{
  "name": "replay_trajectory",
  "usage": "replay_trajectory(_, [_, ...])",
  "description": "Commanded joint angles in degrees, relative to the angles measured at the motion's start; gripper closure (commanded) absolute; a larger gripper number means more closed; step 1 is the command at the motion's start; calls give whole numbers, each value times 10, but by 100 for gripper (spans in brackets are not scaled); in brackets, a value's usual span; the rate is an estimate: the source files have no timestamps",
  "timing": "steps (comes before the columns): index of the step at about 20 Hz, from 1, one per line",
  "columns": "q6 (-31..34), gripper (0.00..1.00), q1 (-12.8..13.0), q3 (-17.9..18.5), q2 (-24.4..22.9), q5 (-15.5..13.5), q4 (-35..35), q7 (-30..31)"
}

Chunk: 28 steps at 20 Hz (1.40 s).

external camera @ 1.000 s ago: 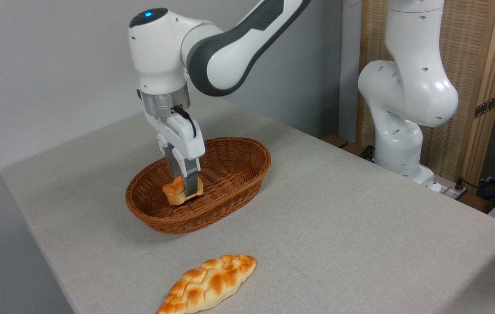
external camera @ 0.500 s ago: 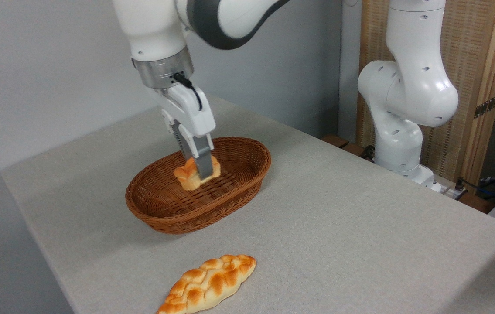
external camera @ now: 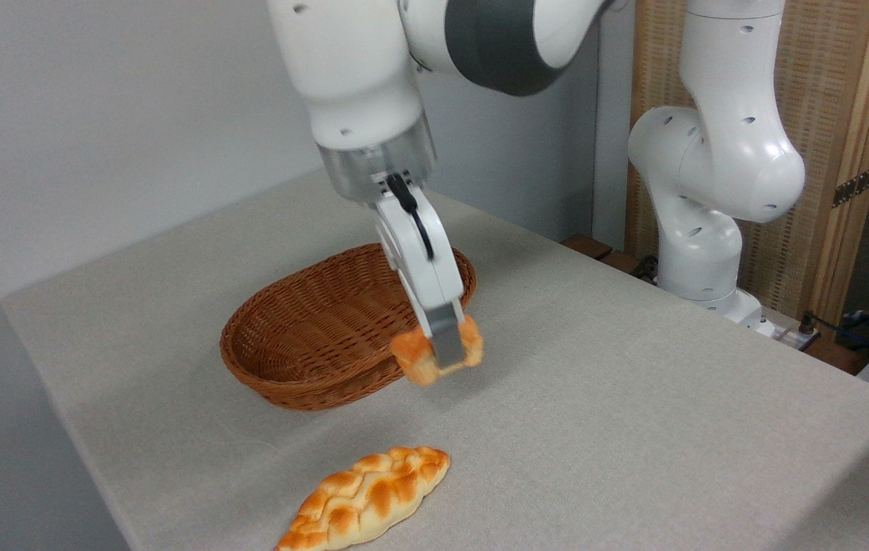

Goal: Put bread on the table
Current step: 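Carry the bun over the basket rim toward the braided loaf, then lower the bun onto the table beside the braided loaf and release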

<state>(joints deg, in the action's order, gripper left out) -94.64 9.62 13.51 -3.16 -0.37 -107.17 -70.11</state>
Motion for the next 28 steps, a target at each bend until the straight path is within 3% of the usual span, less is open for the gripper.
replay_trajectory(1, [-2, 33, 13, 8, 3, 40, -35, -19])
replay_trajectory(3, [-18, 25, 20, 8, 5, 55, -58, -19])
replay_trajectory(9, [-56, 0, 22, 8, 13, 56, -75, -19])
replay_trajectory(28, [-54, 0, 22, 8, 13, 55, -75, -20])
